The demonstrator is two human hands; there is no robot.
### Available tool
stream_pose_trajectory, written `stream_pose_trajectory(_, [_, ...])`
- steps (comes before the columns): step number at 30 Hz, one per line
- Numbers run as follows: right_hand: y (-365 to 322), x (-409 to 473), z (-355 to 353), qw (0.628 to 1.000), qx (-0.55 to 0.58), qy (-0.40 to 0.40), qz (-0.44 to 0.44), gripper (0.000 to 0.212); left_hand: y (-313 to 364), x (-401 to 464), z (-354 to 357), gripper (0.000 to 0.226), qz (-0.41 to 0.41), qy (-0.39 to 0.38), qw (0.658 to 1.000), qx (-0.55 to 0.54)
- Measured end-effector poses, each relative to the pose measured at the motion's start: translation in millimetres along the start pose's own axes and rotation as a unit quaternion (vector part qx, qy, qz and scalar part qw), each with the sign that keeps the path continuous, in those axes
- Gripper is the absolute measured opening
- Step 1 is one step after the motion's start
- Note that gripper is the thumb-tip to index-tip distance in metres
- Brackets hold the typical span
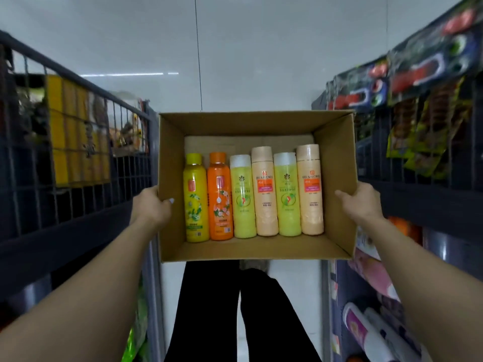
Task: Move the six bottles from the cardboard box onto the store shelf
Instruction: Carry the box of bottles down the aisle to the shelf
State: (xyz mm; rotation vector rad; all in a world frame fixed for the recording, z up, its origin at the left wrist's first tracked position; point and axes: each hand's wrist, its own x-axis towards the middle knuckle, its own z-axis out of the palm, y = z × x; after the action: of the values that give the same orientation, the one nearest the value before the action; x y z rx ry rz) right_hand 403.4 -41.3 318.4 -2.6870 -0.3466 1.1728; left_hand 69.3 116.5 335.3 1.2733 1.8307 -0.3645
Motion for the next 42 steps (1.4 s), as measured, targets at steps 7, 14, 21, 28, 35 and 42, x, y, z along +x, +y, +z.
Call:
stream_pose_trajectory(7, [-96, 34, -24, 1.0, 0.007, -0.006, 0.014, 0.03, 73, 44, -62, 0.03, 0.014, -0.001, 1.0, 0.006])
stream_pose_trajectory(14, [-198, 104, -57, 1.0, 0.009, -0.014, -0.002, 0.028, 176, 104, -107, 0.033, -0.011, 0.048, 0.998, 0.05])
stream_pose_trajectory(21, [-307, 179, -118, 0.999, -0.024, -0.028, -0.005, 0.027, 297, 153, -152, 0.027, -0.003, 0.064, 0.997, 0.051])
stream_pose_trajectory(28, [-409, 250, -172, 1.0, -0.008, -0.013, -0.006, 0.032, 413, 218, -195, 0.023, 0.024, 0.057, 0.997, 0.048])
stream_pose_trajectory(35, [-521, 330, -195, 0.999, 0.024, -0.004, 0.033, 0.034, 530, 322, -253, 0.025, 0.05, 0.036, 0.997, 0.047])
stream_pose_trajectory(42, [-622, 394, -219, 0.999, 0.037, 0.0, 0.036, 0.034, 630, 397, -311, 0.025, 0.064, 0.057, 0.993, 0.078])
